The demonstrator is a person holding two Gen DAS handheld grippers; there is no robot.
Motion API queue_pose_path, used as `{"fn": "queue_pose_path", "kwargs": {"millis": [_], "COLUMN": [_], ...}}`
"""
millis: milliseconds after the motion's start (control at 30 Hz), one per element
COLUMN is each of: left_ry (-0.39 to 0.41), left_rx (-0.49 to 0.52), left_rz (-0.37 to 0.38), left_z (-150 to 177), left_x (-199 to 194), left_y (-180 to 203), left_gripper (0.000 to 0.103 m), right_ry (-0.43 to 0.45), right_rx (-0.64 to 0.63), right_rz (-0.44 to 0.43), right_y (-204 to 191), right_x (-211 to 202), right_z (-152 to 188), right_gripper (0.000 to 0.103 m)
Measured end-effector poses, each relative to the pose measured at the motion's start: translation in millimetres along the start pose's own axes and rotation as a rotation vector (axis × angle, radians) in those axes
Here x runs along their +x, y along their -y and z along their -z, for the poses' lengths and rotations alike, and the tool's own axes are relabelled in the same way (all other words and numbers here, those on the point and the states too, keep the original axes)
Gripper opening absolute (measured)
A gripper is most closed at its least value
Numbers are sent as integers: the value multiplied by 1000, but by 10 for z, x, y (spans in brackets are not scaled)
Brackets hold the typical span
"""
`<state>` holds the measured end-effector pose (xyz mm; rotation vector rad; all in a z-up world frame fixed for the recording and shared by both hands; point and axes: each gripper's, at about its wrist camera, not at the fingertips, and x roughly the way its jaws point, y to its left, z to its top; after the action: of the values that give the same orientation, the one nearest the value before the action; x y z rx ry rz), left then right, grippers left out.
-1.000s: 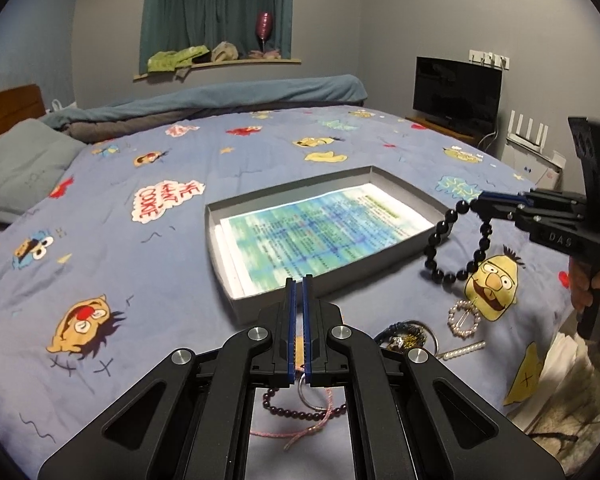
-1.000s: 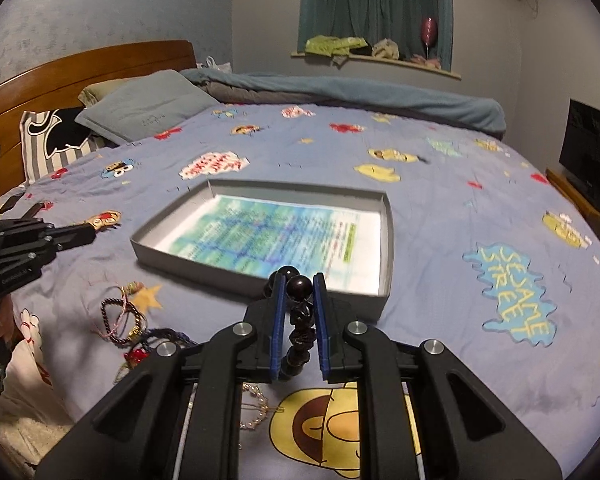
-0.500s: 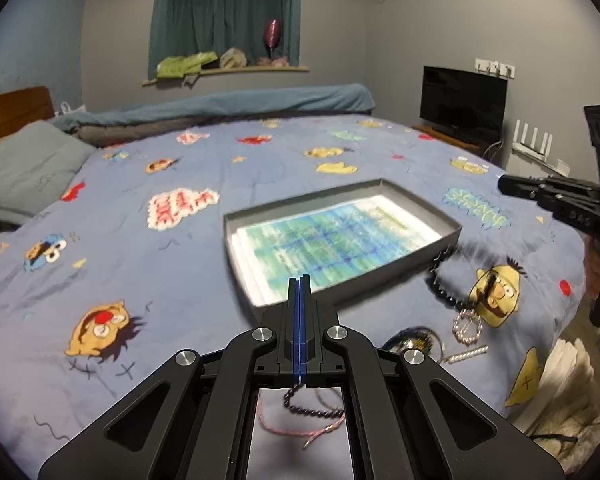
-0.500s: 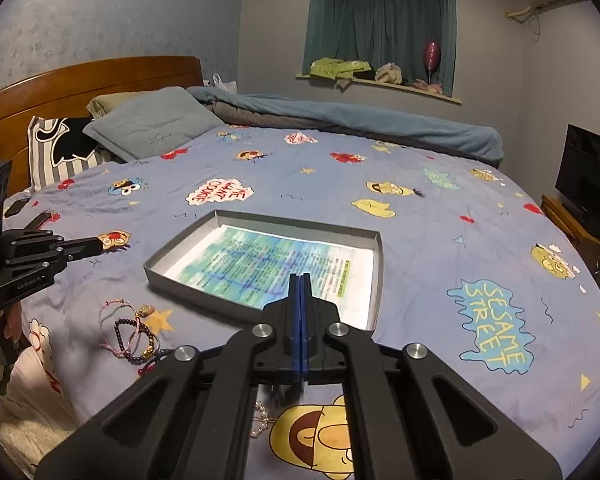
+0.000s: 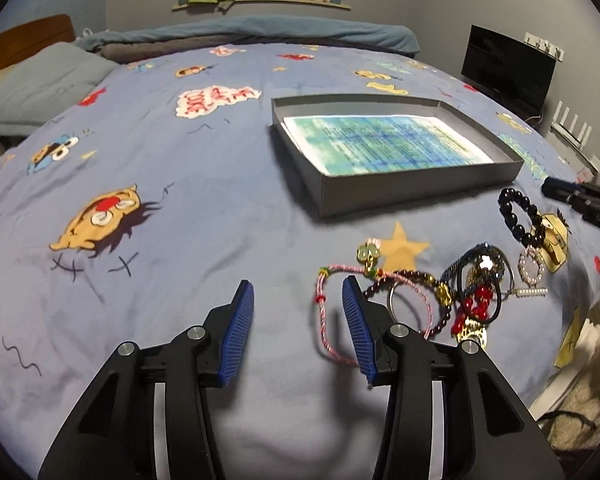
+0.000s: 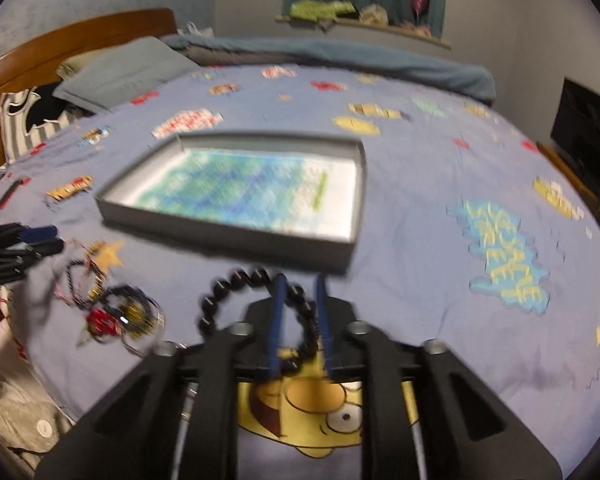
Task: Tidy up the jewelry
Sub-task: 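Carry both bracelets into the grey box and open both tools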
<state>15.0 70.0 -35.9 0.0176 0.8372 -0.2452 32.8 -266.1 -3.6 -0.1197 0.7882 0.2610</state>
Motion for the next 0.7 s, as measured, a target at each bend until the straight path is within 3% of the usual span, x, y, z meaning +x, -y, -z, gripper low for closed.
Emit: {"fn": "queue_pose_path", "kwargs": {"millis": [467, 533, 567, 633, 700], "left_ry": [-32, -34, -34, -27, -3], "left_rx": [-1, 0, 2, 11, 29], "left_rz": [5, 8, 13, 23, 23], "left_z": [25, 25, 25, 17, -3], "left_x": [144, 172, 183, 172, 116], "left_y": [34, 36, 39, 55, 92], "left_gripper": [44, 29, 25, 3, 3], "right_ry": [-80, -81, -79, -74, -63], "right_rx": [31, 26, 21, 8, -16], "right_rz": [-5, -2, -1, 2, 12], "right_y": [62, 49, 40, 15, -24], "right_x": [312, 341, 355, 374, 362], "right_z": [184, 197, 199, 203, 205], "right_gripper": [33, 33, 28, 14, 14]}}
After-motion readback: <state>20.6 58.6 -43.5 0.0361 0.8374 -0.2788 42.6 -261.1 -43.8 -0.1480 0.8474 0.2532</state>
